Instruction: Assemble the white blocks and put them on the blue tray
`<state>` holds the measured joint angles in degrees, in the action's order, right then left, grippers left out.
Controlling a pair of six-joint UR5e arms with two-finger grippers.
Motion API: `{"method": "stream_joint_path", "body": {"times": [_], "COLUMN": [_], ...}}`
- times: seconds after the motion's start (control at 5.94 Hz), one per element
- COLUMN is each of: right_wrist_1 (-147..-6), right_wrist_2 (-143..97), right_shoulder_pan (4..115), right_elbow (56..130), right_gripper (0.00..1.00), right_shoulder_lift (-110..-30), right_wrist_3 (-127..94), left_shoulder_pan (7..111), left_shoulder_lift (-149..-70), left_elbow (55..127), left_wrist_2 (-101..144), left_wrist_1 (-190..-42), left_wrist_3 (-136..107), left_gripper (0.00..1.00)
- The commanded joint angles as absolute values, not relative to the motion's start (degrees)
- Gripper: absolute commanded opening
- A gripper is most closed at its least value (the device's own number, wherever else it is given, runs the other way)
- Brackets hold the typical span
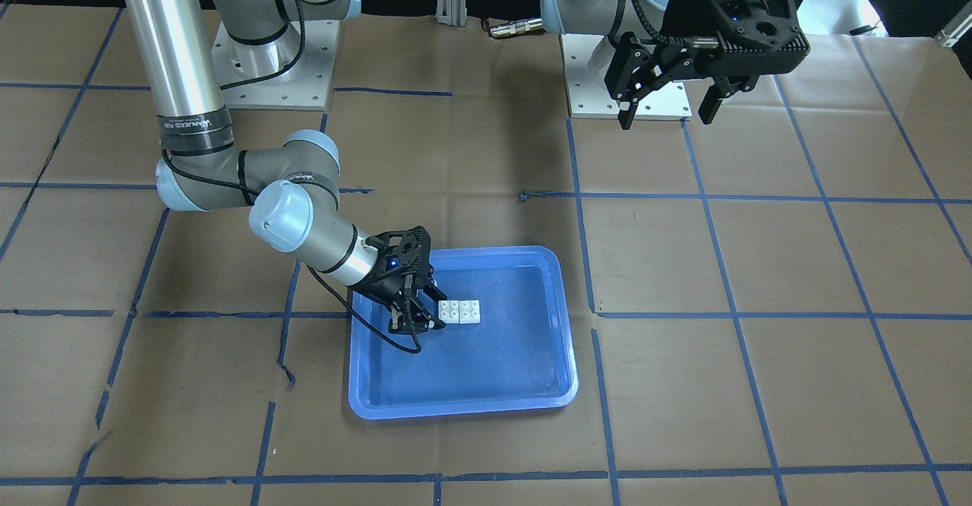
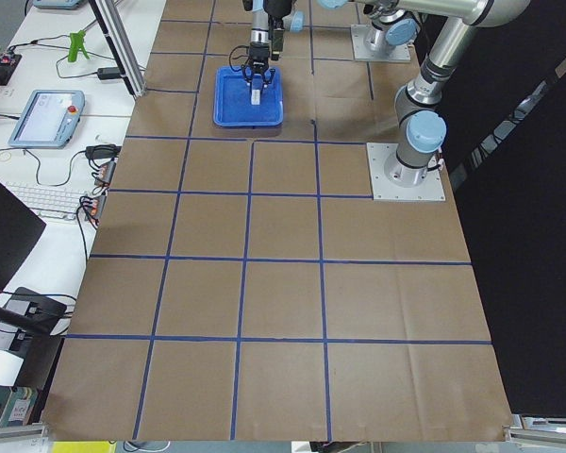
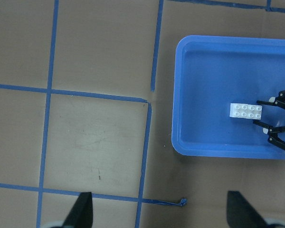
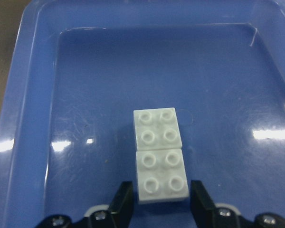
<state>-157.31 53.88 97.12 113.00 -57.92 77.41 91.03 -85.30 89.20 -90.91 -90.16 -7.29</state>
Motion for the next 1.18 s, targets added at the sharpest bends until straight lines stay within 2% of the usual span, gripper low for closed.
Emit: {"method": "stream_joint_path", "body": {"times": [0.0,0.17,0.34,0.67,1.01], "right_wrist_1": [-157.3,-157.3,-157.3,-153.5,-144.2], "right_wrist_2": [53.9,53.9,54.1,55.8,60.7], "right_shoulder_pan": [97.1,97.1,97.1,96.4,96.1], "right_elbow": [112.9,112.6,110.2,104.3,102.2], "right_gripper": [0.56,0.81,0.99,1.0,1.0], "right_shoulder_lift": [-57.9,-58.0,-58.3,-59.1,-64.5], "right_wrist_3": [77.4,77.3,76.6,73.7,73.5], "left_shoulder_pan": [91.1,91.1,91.1,91.1,91.1], "left_shoulder_lift": [-85.2,-85.2,-85.1,-85.0,-84.6], "left_elbow": [89.2,89.2,89.2,89.2,89.2], "left_wrist_2": [-91.0,-91.0,-91.0,-91.0,-91.0], "left_wrist_1": [-90.1,-90.1,-90.1,-90.2,-90.4], "left_wrist_3": [-7.3,-7.3,-7.3,-7.3,-7.3], "left_gripper": [0.99,0.99,0.99,0.99,0.99]}}
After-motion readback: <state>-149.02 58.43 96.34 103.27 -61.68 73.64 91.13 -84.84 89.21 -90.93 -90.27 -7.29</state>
